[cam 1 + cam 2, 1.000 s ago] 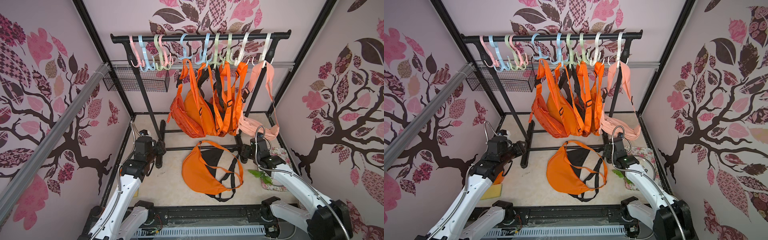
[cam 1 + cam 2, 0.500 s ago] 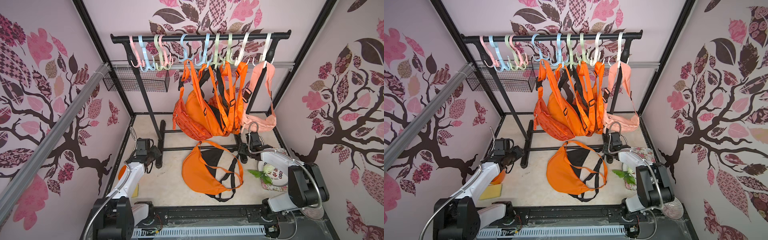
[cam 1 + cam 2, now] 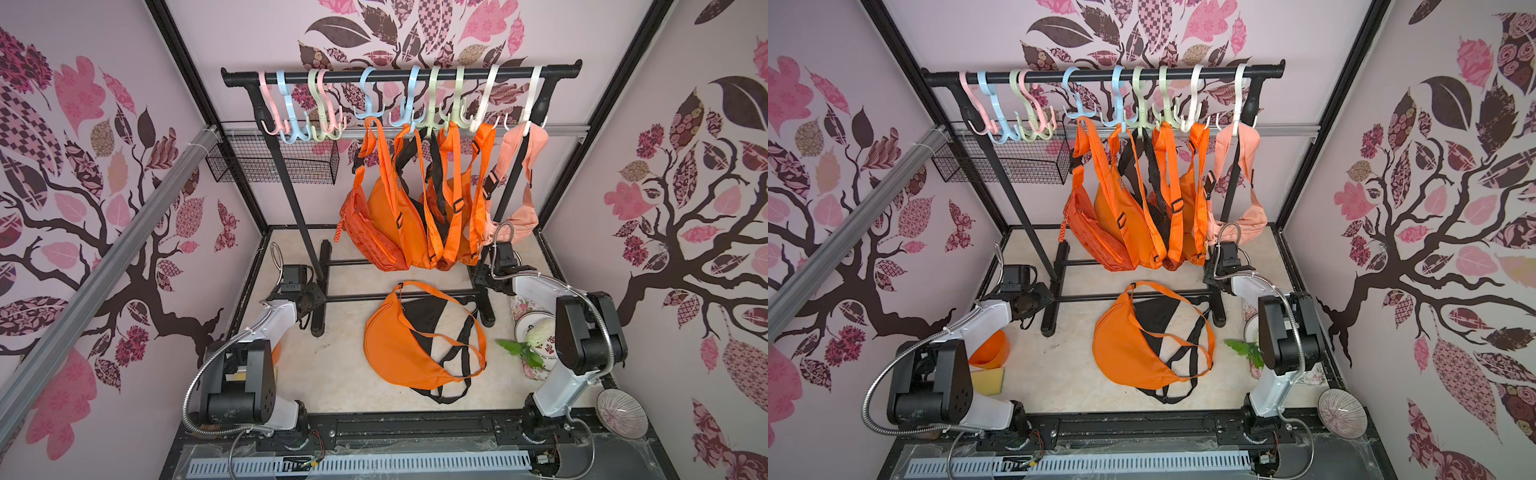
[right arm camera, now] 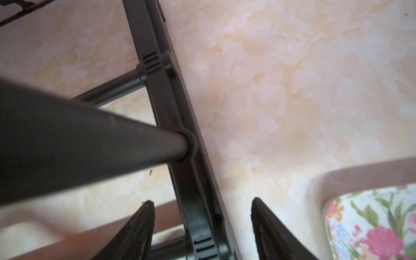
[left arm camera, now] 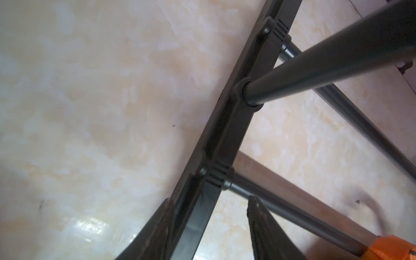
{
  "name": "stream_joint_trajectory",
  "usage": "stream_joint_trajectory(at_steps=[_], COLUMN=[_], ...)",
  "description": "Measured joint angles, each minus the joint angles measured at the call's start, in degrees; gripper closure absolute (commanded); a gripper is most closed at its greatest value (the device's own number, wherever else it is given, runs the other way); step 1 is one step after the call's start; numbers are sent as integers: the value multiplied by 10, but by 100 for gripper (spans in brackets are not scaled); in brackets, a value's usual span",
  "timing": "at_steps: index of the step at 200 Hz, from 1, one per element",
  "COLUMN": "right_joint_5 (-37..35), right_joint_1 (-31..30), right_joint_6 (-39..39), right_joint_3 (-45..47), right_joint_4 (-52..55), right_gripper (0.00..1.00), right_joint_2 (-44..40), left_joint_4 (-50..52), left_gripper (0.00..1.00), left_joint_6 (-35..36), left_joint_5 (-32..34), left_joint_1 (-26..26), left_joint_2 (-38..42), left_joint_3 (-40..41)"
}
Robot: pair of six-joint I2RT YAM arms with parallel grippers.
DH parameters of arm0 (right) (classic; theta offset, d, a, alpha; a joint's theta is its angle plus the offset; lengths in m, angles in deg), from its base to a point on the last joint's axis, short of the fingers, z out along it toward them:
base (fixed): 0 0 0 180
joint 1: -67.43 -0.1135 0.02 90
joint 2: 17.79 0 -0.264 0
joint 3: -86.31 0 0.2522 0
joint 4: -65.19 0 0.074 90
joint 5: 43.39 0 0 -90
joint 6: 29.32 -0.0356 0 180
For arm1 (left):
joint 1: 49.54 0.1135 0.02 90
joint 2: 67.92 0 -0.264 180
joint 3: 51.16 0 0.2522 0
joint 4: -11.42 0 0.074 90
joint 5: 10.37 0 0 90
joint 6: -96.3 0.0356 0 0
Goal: Hang the bag on a hook
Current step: Adjust the clothesline at the center of the board.
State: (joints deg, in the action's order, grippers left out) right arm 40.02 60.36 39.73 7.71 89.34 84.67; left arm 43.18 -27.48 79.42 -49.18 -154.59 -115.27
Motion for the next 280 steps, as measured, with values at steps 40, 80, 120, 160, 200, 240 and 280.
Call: stream_joint_trajectory(at_steps=[40, 80, 120, 160, 200, 240, 280], right_joint_5=[17, 23, 23, 19, 19, 23, 24], right_joint_1=[2, 2, 2, 4, 6, 12, 16], right_joint_6=[9, -5, -11, 6, 11, 5, 1], right_joint_3=[-49, -51, -25, 8, 39, 94, 145], right_joint_4=[7, 16, 4, -38, -68, -82, -89], right_gripper=[36, 49, 59, 74, 82, 82, 82], right_joint_2=[56, 64, 62, 49, 32, -10, -53], left_joint_4=[-5, -9, -12, -13, -21, -48, -59], left_gripper=[48, 49, 53, 64, 75, 79, 80], left_joint_6=[15, 22, 26, 44, 54, 64, 68], left_joint_5=[-7, -24, -28, -31, -32, -31, -28], left_joint_1=[0, 3, 5, 5, 4, -5, -18], left_joint_2=[-71, -119, -139, -139, -139, -130, -110], left_joint_3=[-54, -75, -75, -75, -74, -52, -27])
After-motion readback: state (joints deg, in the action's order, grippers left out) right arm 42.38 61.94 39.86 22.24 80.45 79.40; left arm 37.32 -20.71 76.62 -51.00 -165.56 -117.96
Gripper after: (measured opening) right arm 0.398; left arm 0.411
